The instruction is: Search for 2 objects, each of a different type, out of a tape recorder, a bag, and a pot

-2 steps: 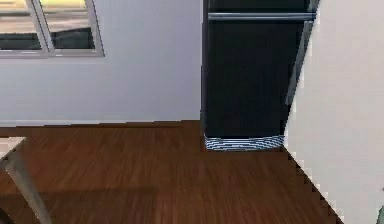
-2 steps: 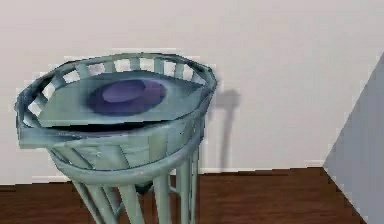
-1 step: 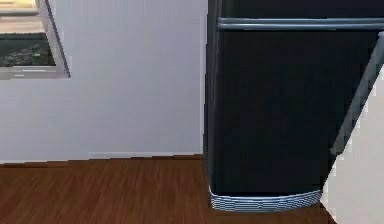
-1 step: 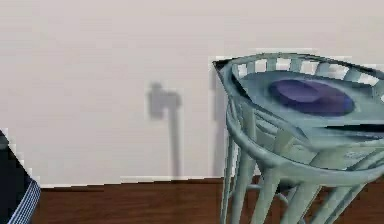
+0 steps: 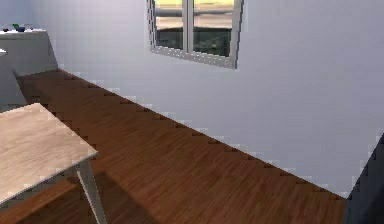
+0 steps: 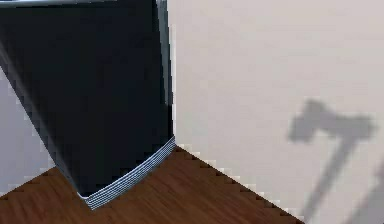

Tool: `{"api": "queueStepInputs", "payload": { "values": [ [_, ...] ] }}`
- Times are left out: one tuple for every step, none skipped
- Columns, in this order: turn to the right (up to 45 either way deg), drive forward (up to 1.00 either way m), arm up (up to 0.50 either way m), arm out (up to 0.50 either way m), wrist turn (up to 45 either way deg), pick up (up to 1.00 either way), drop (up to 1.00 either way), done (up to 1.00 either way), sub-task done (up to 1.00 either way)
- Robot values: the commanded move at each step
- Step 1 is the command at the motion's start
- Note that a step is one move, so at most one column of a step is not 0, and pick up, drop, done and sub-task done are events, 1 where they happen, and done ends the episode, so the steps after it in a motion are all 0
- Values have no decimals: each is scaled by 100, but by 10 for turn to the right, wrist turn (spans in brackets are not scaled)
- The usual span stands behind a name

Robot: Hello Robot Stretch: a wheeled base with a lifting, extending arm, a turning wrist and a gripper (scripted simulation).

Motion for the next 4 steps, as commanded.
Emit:
{"api": "queueStepInputs", "payload": {
  "values": [
    [-30, 0, 0, 0, 0, 0, 0, 0, 0],
    [0, 100, 0, 0, 0, 0, 0, 0, 0],
    [-60, 0, 0, 0, 0, 0, 0, 0, 0],
    [0, 25, 0, 0, 0, 0, 0, 0, 0]
  ]
}}
